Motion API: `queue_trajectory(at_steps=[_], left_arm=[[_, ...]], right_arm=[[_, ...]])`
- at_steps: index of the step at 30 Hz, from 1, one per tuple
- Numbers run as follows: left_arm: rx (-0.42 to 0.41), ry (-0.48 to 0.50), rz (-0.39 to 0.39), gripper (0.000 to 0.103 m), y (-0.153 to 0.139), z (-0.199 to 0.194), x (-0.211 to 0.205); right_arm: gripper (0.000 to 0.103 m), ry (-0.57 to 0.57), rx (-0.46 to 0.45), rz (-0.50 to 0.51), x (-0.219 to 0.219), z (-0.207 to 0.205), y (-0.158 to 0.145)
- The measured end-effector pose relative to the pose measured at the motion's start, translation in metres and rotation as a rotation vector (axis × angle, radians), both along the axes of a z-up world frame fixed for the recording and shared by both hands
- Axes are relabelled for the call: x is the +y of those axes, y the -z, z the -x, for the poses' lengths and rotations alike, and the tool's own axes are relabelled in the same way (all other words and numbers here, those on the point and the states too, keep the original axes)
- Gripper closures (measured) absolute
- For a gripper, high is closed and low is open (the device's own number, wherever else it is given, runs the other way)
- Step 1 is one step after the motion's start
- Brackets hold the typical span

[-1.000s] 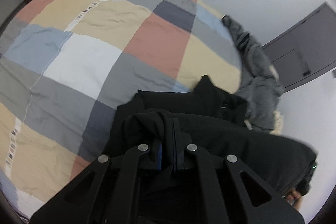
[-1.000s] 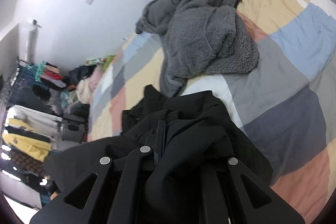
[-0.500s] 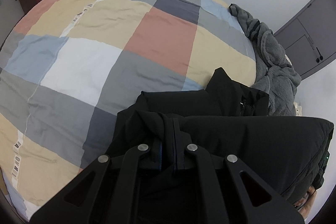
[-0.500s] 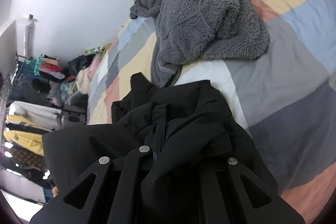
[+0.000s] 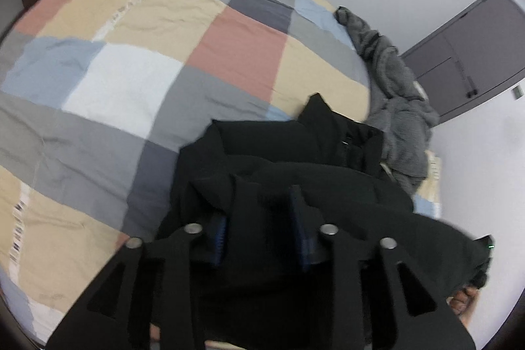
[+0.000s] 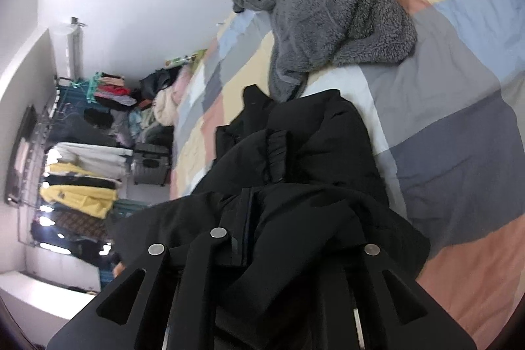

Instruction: Fold large clothes

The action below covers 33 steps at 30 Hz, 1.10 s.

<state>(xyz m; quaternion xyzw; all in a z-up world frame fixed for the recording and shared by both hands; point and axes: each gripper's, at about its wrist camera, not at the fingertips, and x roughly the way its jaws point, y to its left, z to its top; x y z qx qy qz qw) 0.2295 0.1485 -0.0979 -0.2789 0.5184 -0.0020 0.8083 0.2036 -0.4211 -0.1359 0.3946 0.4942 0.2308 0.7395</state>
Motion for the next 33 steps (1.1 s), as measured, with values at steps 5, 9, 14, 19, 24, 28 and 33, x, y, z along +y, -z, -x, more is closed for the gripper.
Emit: queue_trajectory(at_steps=[5,9,14,19,24,28,33], left_arm=[[-0.028,-0.004,0.046,0.05,-0.019,0.02,0.014],[-0.148,0.021,-0.056,0.04,-0.052,0.055,0.023],[-0.314,0.083,-0.231,0.033,-0.076,0.116,0.0],[-0.357,0.195,-0.239,0.029,-0.048,0.156,-0.049],[-0.349,0.269,-0.296,0.029,-0.003,0.159,-0.104],[-0.321,0.282,-0.314,0.029,0.029,0.152,-0.125],[-0.273,0.251,-0.365,0.029,0.061,0.136,-0.139]], right_arm=[[0.065,0.012,-0.051,-0.022,-0.014,0.018,-0.021],[0.062,0.064,-0.083,0.025,-0.032,0.032,-0.037],[0.055,0.131,-0.158,0.129,-0.044,0.054,-0.059],[0.055,0.119,-0.336,0.331,-0.016,0.099,-0.085],[0.055,0.1,-0.464,0.364,0.046,0.159,-0.072],[0.055,0.0,-0.424,0.372,0.1,0.181,-0.028],[0.054,-0.04,-0.324,0.475,0.132,0.167,0.012]])
